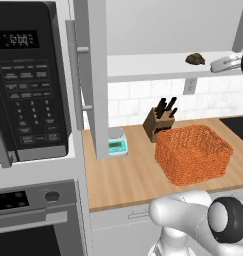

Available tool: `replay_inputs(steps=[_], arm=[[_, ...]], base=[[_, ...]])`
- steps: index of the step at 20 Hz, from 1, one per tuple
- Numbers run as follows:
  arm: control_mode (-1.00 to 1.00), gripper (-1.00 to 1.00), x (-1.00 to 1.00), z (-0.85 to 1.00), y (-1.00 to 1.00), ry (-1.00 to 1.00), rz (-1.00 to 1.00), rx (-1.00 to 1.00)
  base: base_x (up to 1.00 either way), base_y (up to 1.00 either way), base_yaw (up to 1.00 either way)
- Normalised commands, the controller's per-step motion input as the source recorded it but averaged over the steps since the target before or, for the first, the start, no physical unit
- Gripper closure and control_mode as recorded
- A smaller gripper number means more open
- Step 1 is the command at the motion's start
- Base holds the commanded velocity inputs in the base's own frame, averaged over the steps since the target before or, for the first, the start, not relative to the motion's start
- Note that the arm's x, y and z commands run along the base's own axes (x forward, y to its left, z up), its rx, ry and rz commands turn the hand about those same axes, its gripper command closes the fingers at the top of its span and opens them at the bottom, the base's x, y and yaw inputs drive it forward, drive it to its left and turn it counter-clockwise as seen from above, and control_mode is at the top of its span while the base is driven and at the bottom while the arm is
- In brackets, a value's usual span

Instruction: Open the cabinet, pick up the bread from the cabinet and place it in the basket. Then move the basket to the dining counter.

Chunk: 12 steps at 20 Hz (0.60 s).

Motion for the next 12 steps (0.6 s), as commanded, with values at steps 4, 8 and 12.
replay_inputs(steps=[4, 8, 12], arm=[[-1.0, -1.0, 0.29, 0.08, -0.65, 0.03, 0.0, 0.0], [-1.0, -1.0, 0.36, -0.04, -0.42, 0.0, 0.0, 0.0], [-1.0, -1.0, 0.49, -0.23, -0.02, 0.0, 0.0, 0.0]], base=[[0.0, 0.0, 0.0], [0.0, 0.0, 0.0], [0.0, 0.0, 0.0]])
